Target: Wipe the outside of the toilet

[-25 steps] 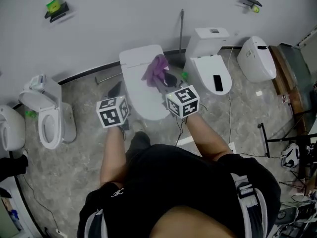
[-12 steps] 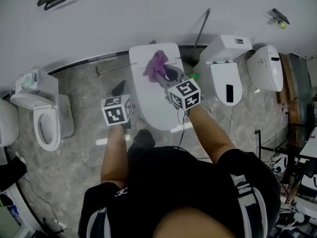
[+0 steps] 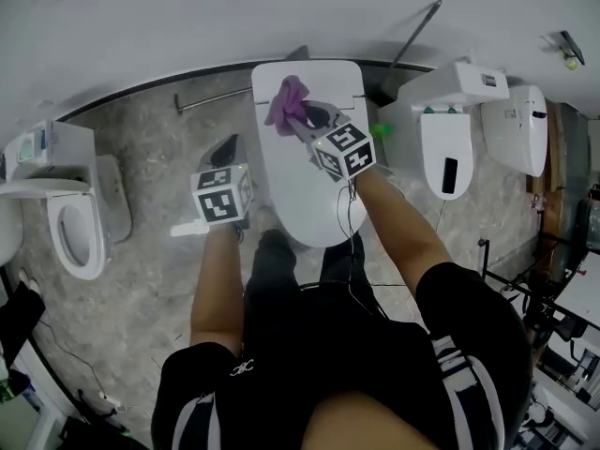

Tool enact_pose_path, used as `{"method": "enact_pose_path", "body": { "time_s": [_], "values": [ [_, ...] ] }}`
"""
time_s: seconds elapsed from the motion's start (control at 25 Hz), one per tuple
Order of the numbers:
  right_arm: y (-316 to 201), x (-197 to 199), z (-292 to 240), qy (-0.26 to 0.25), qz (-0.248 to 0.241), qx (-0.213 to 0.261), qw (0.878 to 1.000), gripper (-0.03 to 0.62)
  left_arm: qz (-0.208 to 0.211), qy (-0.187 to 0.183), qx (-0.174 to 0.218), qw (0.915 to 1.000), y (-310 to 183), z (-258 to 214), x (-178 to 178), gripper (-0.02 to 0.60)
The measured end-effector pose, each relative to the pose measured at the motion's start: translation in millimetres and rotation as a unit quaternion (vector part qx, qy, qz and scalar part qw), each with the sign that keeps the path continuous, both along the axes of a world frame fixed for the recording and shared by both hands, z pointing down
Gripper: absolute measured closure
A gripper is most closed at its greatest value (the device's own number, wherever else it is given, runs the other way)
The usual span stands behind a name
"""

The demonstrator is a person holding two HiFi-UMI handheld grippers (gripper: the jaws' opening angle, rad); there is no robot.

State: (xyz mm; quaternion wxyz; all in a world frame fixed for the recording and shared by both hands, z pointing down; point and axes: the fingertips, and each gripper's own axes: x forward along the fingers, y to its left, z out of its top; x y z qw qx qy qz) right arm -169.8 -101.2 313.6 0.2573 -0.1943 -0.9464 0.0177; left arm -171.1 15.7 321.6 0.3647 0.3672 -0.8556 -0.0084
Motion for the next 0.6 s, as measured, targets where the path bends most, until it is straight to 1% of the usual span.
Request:
{"method": "enact_pose_path", "body": {
  "time_s": [0.08, 0.24, 0.44, 0.6],
  "values": [
    [-2.4, -18.6, 31.0, 0.011, -0.004, -0.002, 1.000, 0.514, -0.014, 0.014, -0.003, 0.9998, 0.7, 30.2, -11.6, 0.574],
    [-12.2, -59.8, 96.9, 0.034, -0.009, 0.000, 0.999, 0.514, -0.032, 0.017, -0.013, 0.9993, -2.3, 78.0, -36.5, 0.574],
    [-18.6, -108.5, 182.1, 0.066, -0.045, 0.017, 0.997, 0.514, -0.038, 0.019, -0.022, 0.9989, -5.8, 115.8, -52.4, 0.574],
    [-20.3, -144.4, 231.1, 0.091, -0.066, 0.027, 0.993, 0.514, -0.040, 0.029, -0.031, 0.9983, -1.3, 140.0, -56.0, 0.574]
  ]
}}
